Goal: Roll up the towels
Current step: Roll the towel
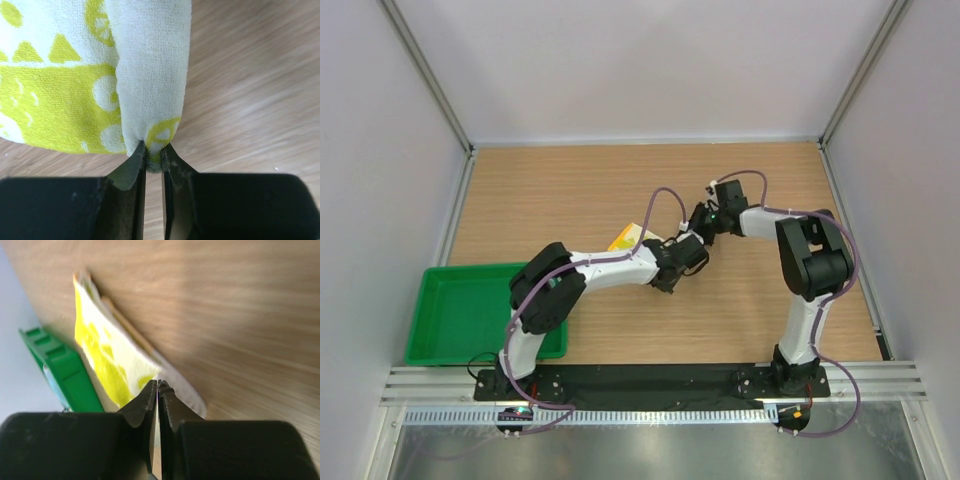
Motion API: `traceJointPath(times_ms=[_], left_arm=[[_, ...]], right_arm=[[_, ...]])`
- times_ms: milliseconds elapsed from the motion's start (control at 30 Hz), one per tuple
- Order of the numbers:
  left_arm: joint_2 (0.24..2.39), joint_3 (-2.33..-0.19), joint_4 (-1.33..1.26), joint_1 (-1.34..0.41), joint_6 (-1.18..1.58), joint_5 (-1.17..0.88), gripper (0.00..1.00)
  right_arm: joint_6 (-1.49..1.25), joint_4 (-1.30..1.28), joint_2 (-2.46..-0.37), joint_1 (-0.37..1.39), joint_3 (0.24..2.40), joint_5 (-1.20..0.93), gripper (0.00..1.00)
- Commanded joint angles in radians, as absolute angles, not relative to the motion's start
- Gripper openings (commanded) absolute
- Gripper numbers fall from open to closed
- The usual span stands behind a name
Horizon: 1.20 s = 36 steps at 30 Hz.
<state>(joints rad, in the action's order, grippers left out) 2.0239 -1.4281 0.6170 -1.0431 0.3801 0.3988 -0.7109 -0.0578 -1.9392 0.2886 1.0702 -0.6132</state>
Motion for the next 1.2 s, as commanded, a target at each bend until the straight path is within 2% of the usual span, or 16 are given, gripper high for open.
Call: traceJointPath(times_ms=[0,267,700,900,1167], left_arm=[[2.016,-1.401,0.606,-1.049,0.413,0.219,0.06],[1.983,-1.404,0.580,-1.034,0.426,0.057,0.06],[1.942,-1.335,0.423,-0.887,0.566,-0.443,0.05],[1.930,-1.293,0.367,-0.804,0.664,-0.586,0.03],[1.939,-1.181,0.218,-0.689,0.810,-0.744,0.00]], right_arm=[[-0.661,-0.222,-1.878,0.229,1.140,-0.450,0.12],[-0.640,-0.368,-1.705,0.187,1.161,-0.299,0.13],[-0.707,-0.341,-1.369,0.189,0.919,-0.353,0.33],[-0.756,-0.197,-1.315,0.189,0.795,-0.489,0.41],[-0.772,-0.100,-1.336,0.202,0.706,-0.531,0.43]])
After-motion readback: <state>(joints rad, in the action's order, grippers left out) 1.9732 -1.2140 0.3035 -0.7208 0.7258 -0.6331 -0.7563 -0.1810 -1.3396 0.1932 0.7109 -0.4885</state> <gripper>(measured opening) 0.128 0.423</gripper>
